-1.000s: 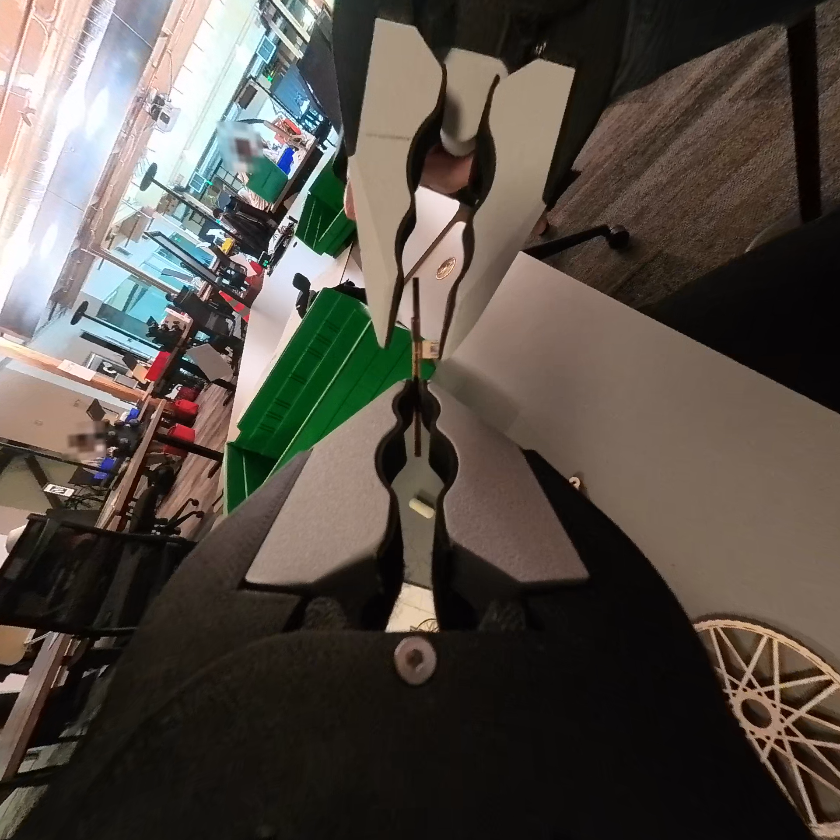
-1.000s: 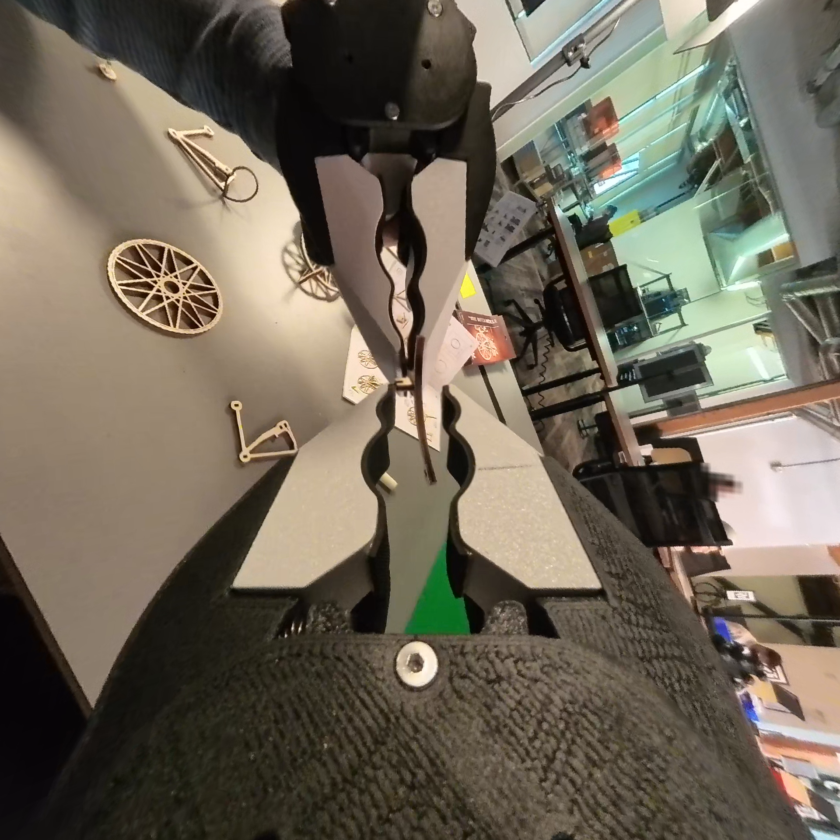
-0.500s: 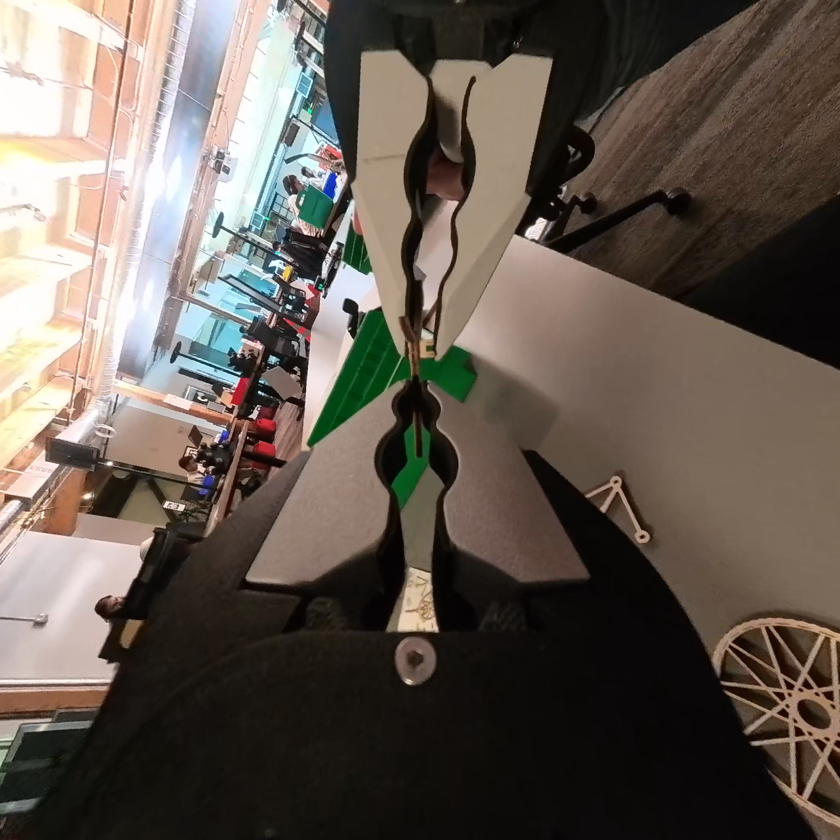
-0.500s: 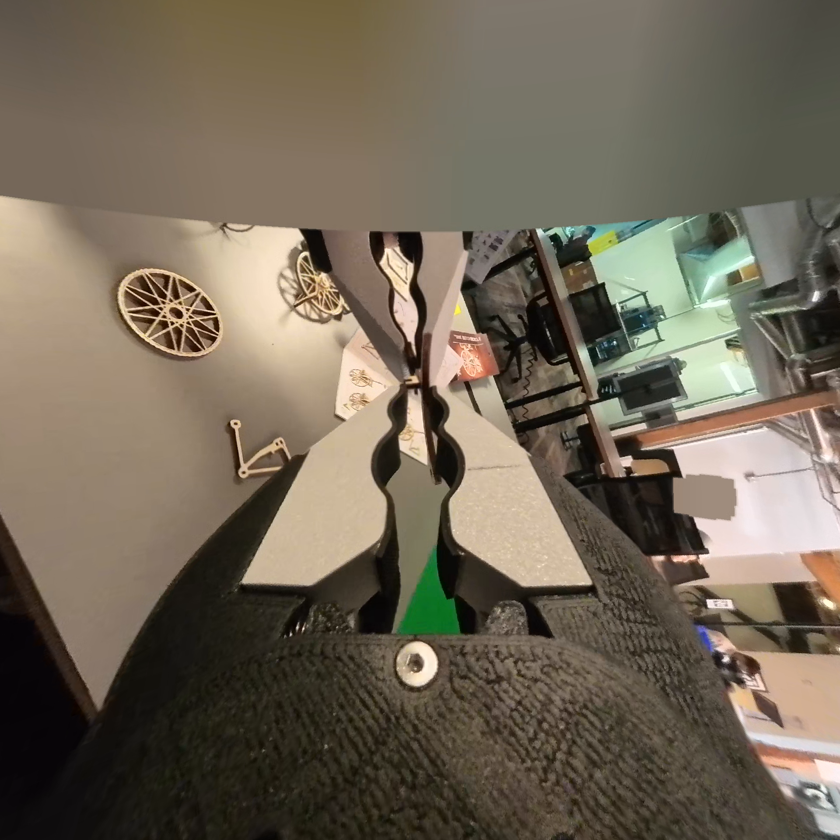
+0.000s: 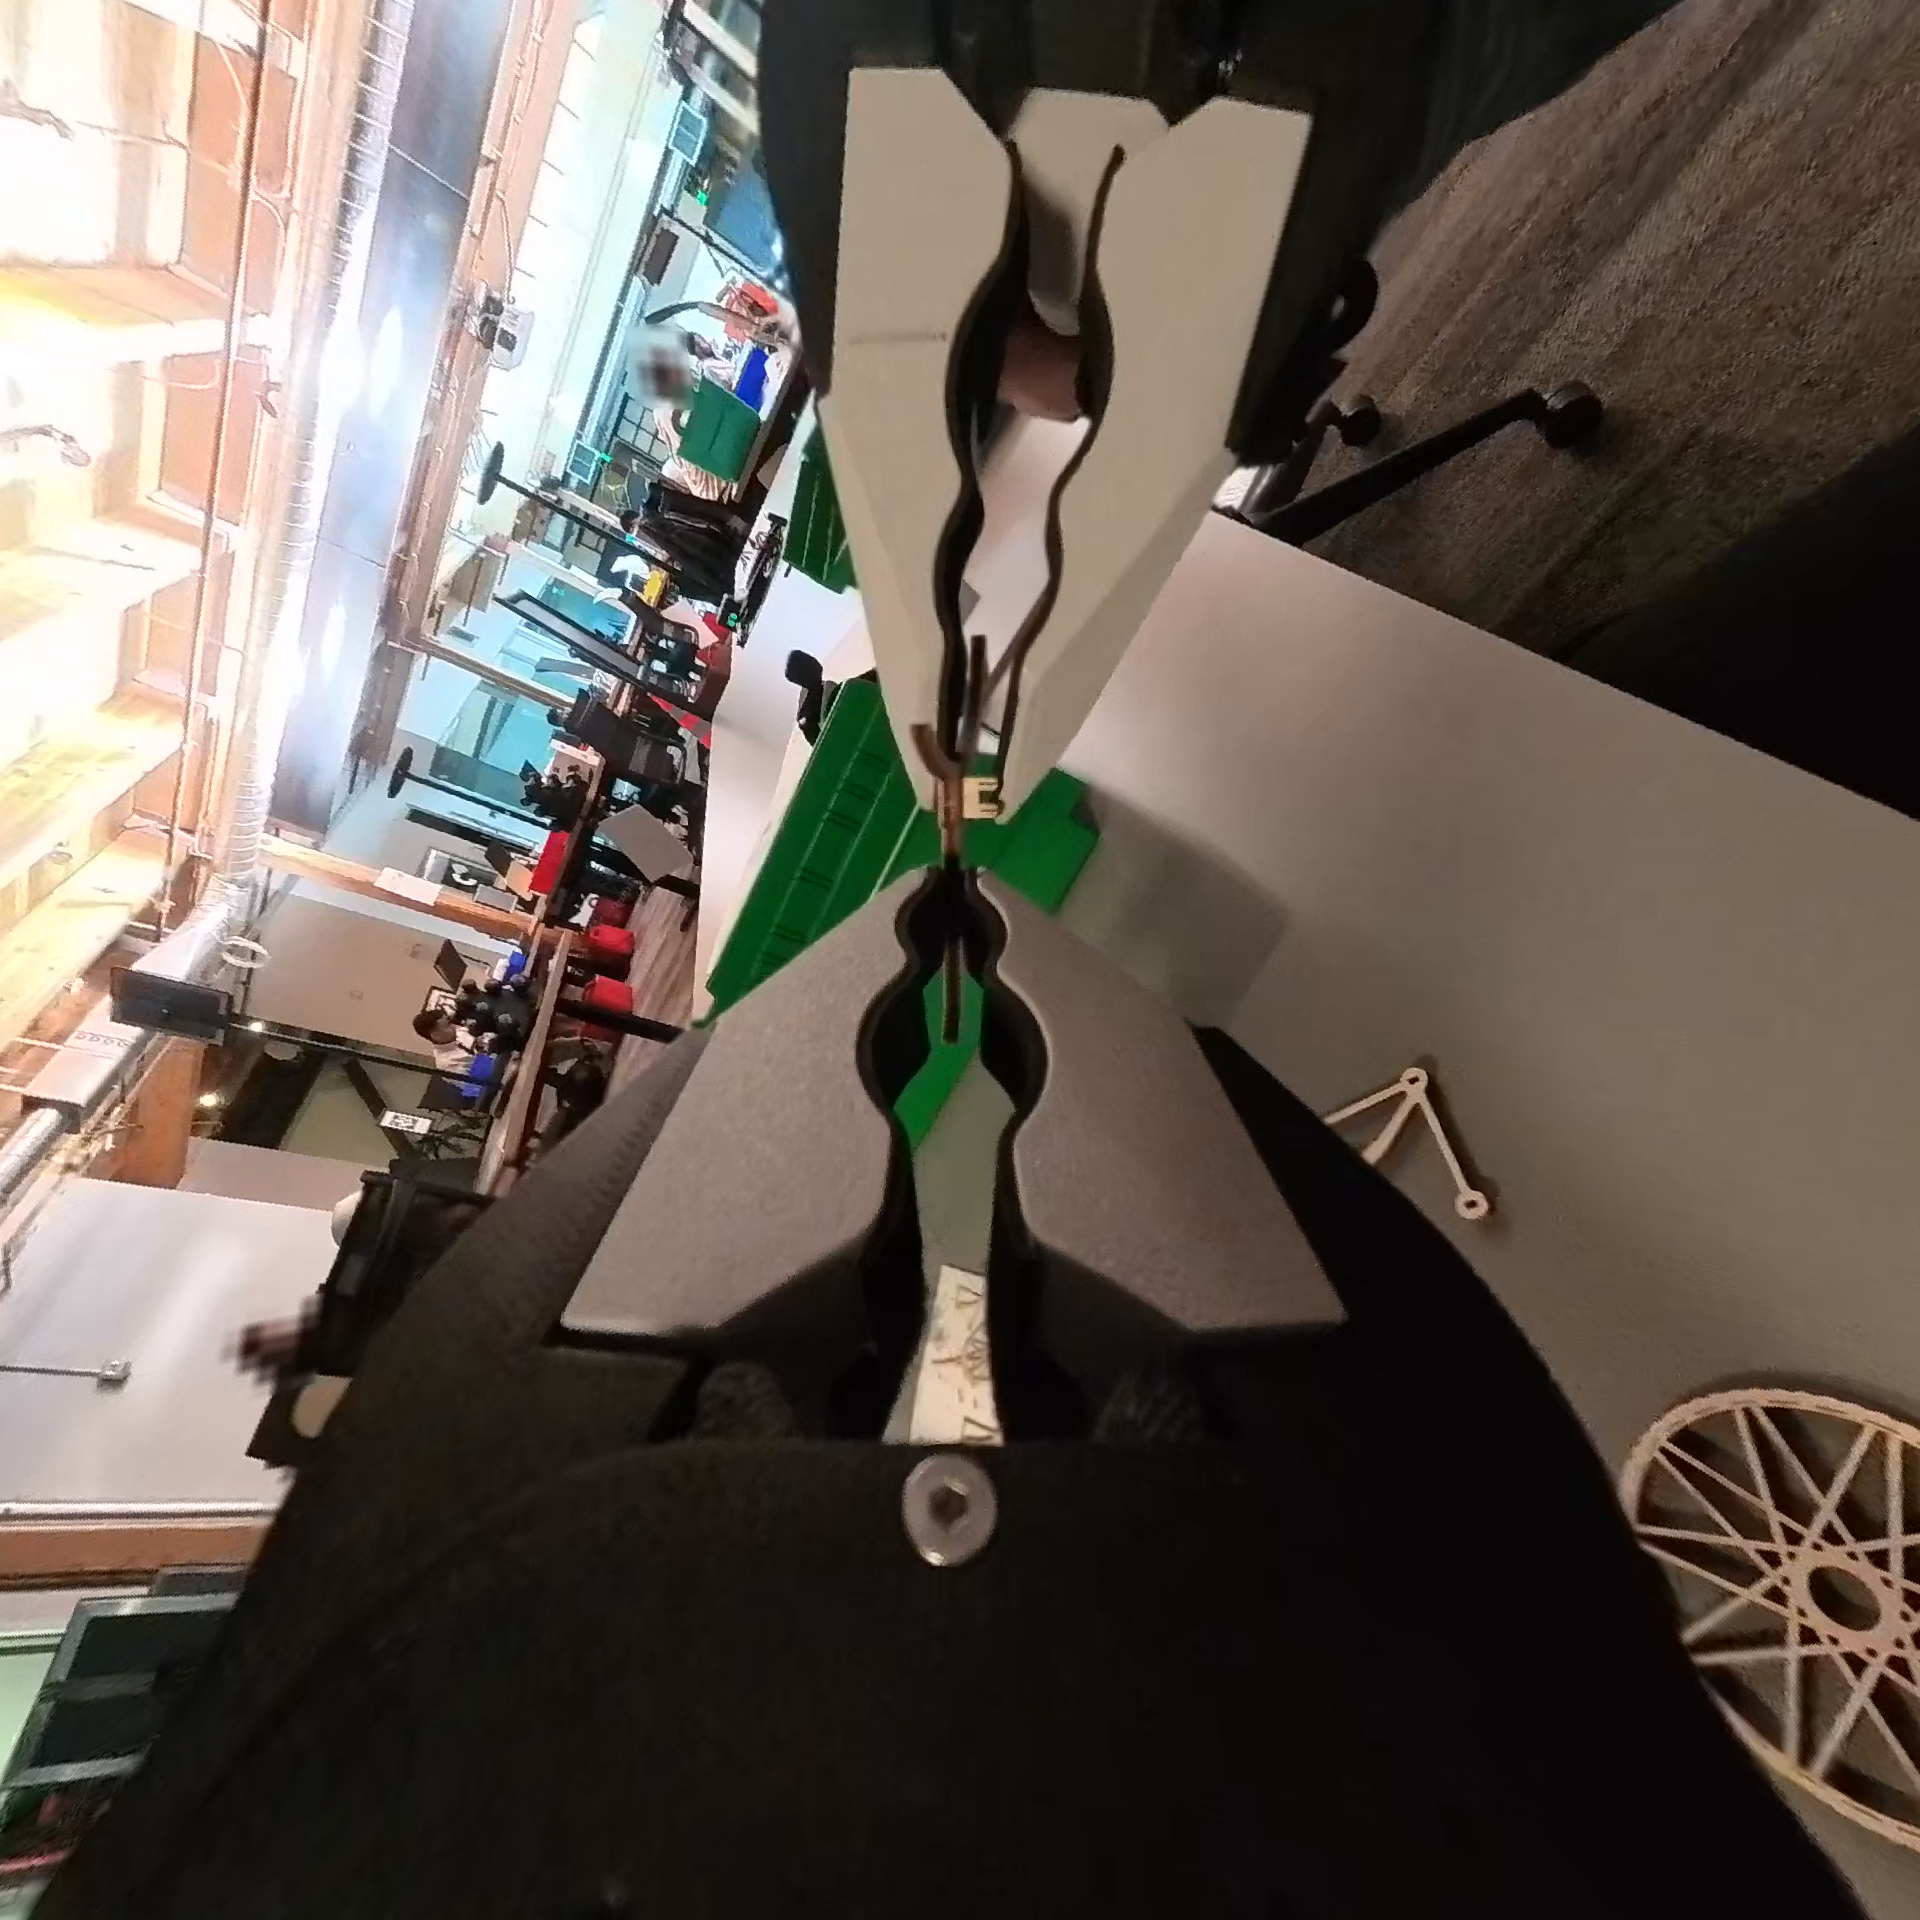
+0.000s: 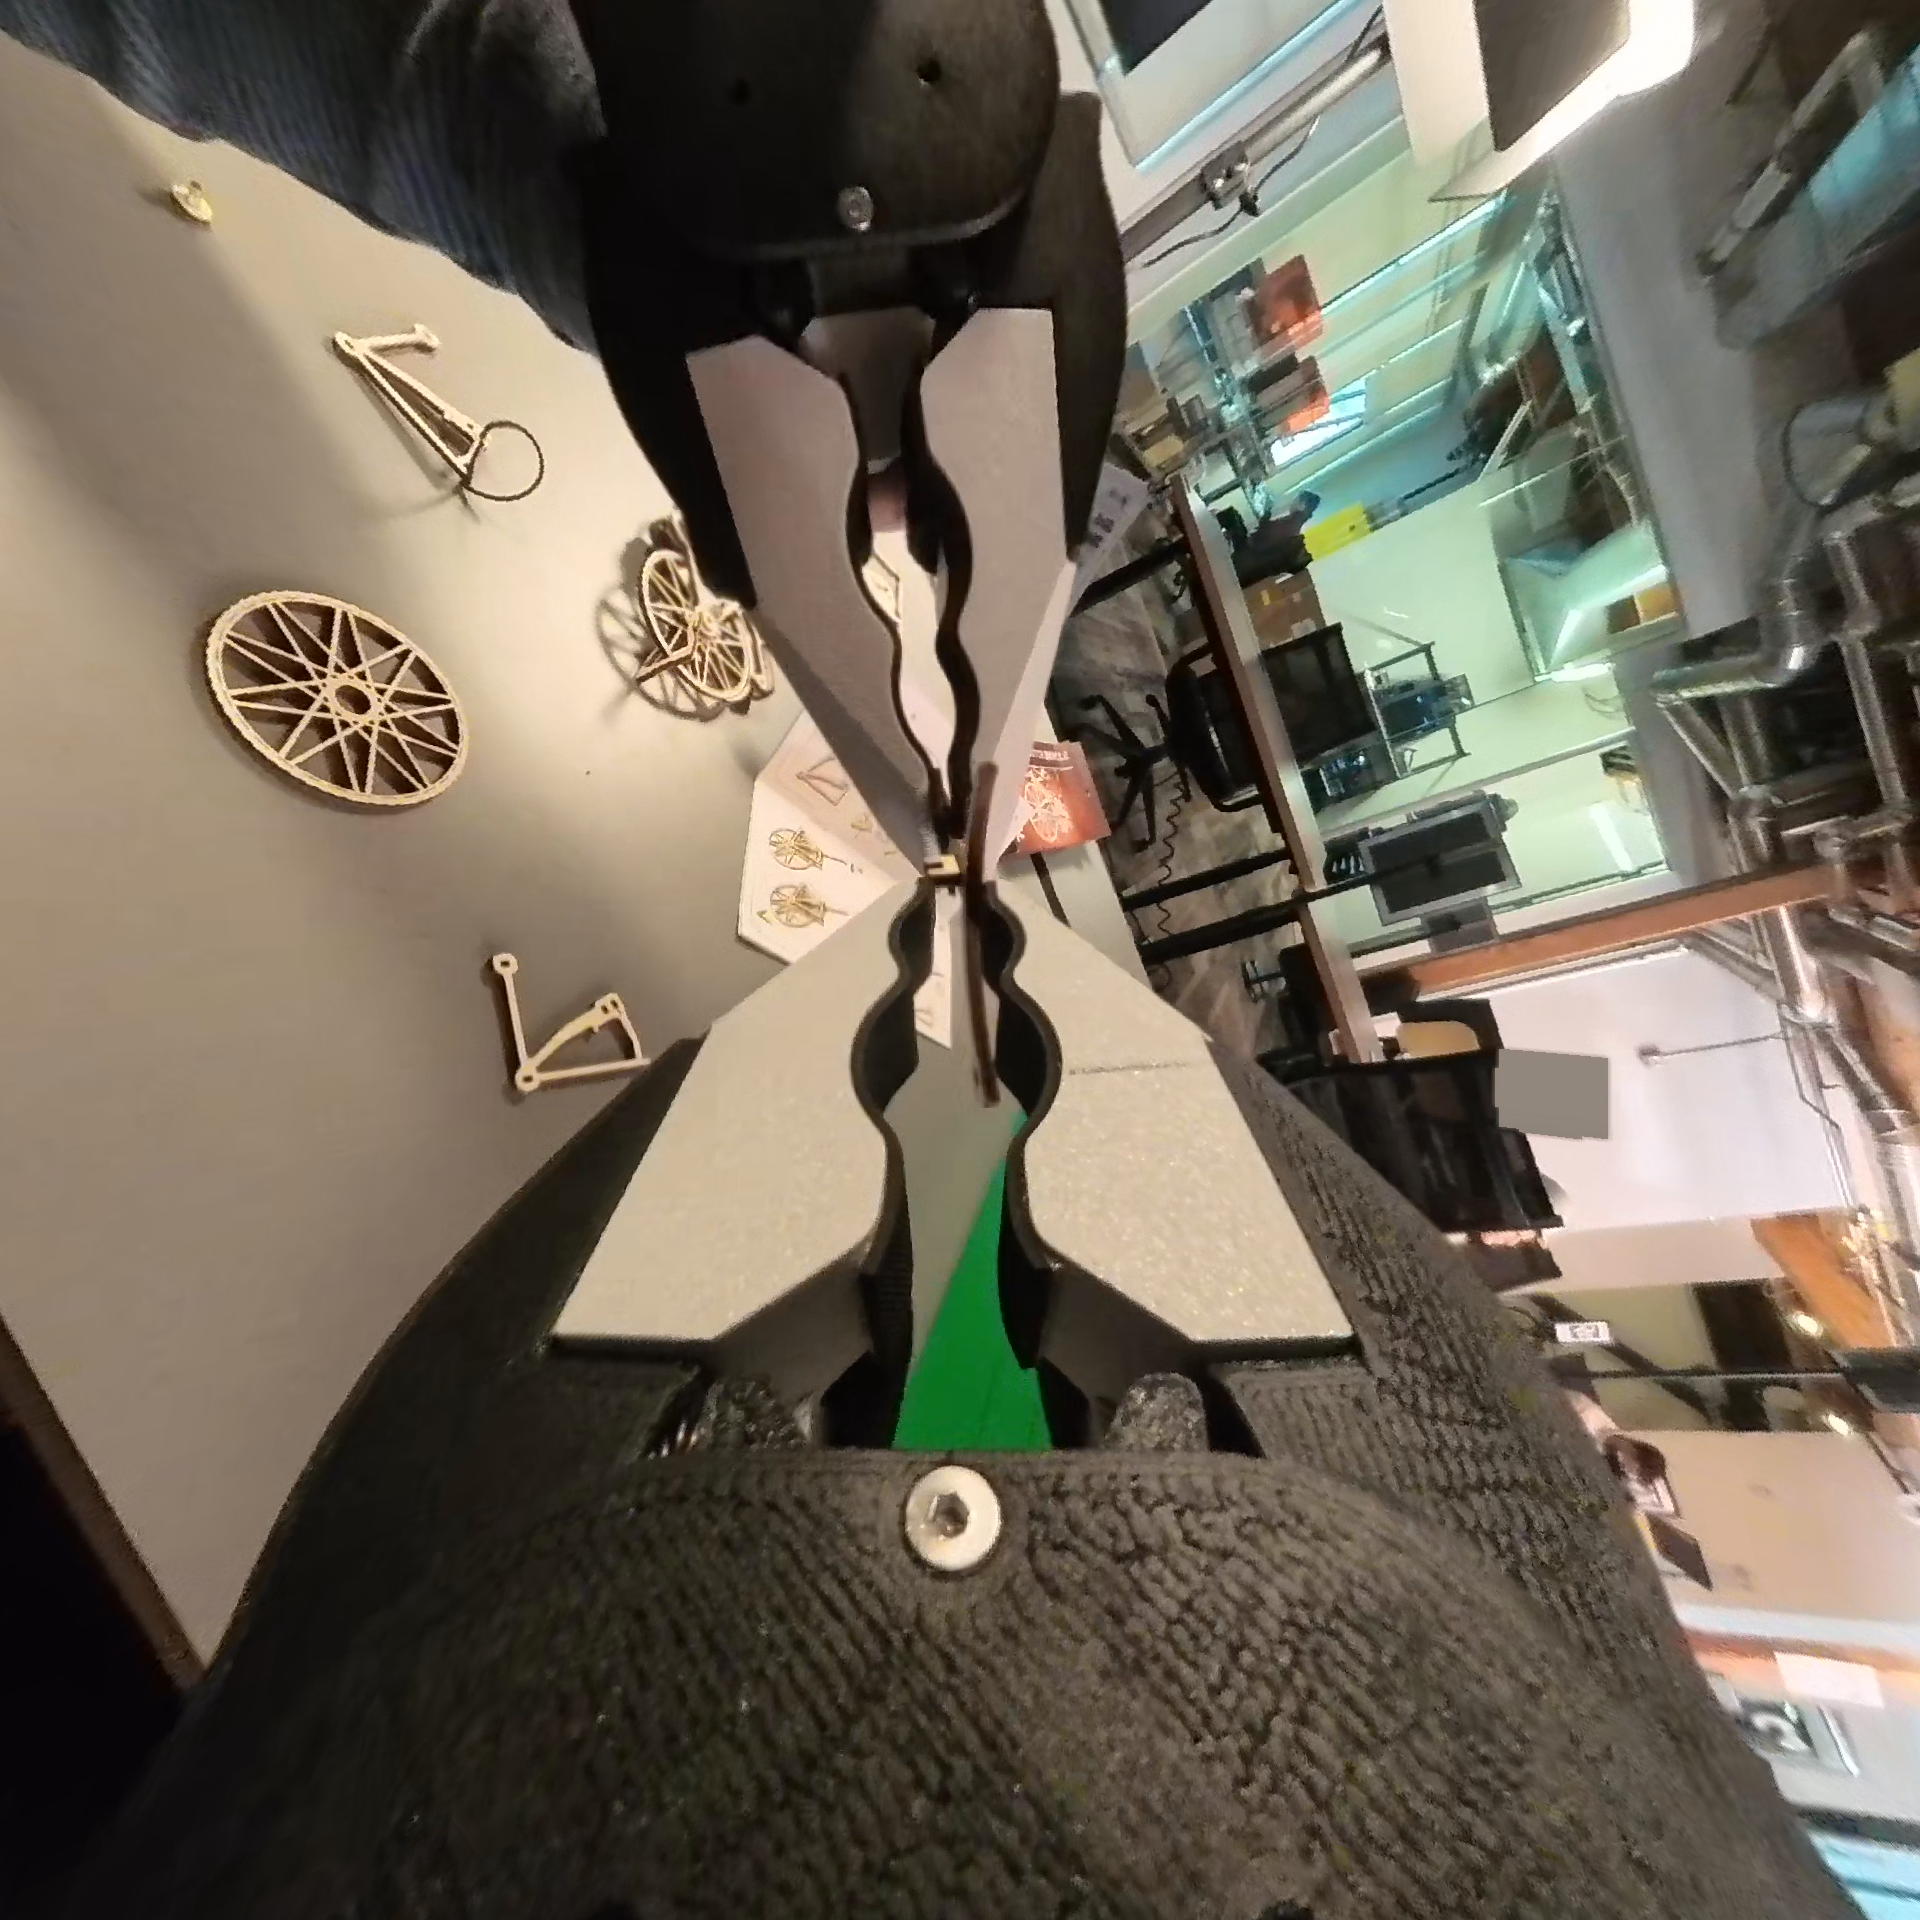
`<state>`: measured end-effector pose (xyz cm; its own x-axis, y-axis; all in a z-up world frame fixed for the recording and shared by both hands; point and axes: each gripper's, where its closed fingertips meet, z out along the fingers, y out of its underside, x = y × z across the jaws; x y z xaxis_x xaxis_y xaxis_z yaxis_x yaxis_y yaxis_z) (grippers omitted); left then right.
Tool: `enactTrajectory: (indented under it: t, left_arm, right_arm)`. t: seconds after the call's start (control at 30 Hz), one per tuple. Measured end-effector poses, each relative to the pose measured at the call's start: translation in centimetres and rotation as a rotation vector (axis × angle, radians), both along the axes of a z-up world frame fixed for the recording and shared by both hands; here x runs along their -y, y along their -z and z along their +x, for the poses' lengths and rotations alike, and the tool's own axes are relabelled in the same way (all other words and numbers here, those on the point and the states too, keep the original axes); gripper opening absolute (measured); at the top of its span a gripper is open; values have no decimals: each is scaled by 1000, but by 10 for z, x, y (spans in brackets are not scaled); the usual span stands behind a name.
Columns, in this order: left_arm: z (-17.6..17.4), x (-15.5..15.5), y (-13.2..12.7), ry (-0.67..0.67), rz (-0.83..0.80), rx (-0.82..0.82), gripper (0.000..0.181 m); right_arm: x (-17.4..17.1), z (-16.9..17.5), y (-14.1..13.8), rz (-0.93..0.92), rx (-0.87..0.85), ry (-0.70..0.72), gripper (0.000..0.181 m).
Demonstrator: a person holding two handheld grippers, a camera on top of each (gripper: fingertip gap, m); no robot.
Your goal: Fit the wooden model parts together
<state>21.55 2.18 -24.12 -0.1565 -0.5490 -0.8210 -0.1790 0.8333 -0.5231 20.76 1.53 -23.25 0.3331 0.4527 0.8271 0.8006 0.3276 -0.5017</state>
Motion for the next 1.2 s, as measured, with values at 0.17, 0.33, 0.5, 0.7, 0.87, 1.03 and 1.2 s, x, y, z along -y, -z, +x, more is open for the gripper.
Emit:
enactTrajectory:
  t: [0.17, 0.33, 0.5, 0.7, 0.87, 1.03, 1.2]
  left_arm:
    - [3, -4, 0, -34, -28, -1, 1]
    - [3, 0, 3, -14, -34, -19, 1]
    - [2, 1, 3, -5, -33, -27, 1]
    - [1, 2, 6, 1, 9, -41, 1]
    - [2, 3, 4, 1, 32, -28, 1]
    - [2, 3, 5, 3, 40, -29, 1]
    - [2, 5, 3, 16, 53, -14, 1]
  right_arm:
    - [-2, 0, 1, -68, -74, -7, 14]
    - [-5, -1, 1, -90, -106, -9, 15]
    - [-4, -2, 2, -122, -101, -16, 13]
    - [-1, -3, 8, -172, -66, -16, 7]
    - [0, -3, 8, -161, -26, -2, 6]
    - [0, -2, 9, -135, 20, 4, 6]
    - [2, -3, 8, -103, 47, -5, 6]
